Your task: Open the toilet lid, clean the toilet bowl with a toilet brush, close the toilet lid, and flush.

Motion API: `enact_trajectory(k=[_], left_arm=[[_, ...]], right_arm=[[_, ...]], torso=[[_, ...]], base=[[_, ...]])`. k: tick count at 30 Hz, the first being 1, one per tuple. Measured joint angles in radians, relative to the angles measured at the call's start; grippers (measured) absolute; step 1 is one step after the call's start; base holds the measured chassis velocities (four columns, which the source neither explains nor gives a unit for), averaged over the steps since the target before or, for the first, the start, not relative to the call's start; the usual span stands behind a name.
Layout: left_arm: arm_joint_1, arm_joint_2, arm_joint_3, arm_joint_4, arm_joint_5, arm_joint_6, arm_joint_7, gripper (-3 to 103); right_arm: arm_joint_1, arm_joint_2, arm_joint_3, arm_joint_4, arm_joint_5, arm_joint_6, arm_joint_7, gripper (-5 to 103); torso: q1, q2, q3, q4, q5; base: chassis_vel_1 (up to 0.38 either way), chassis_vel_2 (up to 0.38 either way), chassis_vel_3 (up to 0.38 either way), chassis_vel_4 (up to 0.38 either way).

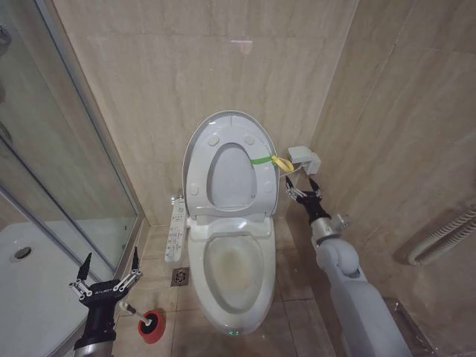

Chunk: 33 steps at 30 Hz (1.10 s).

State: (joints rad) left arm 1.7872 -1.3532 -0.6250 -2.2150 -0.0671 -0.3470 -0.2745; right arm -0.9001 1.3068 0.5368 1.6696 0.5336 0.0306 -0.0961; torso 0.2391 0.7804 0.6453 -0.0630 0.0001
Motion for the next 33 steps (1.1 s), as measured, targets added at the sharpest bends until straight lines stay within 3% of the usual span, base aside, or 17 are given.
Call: enact_trajectory(k=[15,33], left_arm=[[0.000,0.000,0.000,0.000,0.000,0.000,0.000,100],[0.000,0.000,0.000,0.000,0.000,0.000,0.000,100]], right_arm=[[0.226,-0.007,-0.040,-0.154,0.000,0.003,0.006,100],[0.306,-0.021,-0.088,-0.255,-0.014,0.024,0.002,100]], torso=[[0.000,0.000,0.000,0.0001,-0.0001],[0.000,0.000,0.000,-0.0002,-0.0001]], base=[[0.000,0.000,0.000,0.000],[0.000,0.000,0.000,0.000]])
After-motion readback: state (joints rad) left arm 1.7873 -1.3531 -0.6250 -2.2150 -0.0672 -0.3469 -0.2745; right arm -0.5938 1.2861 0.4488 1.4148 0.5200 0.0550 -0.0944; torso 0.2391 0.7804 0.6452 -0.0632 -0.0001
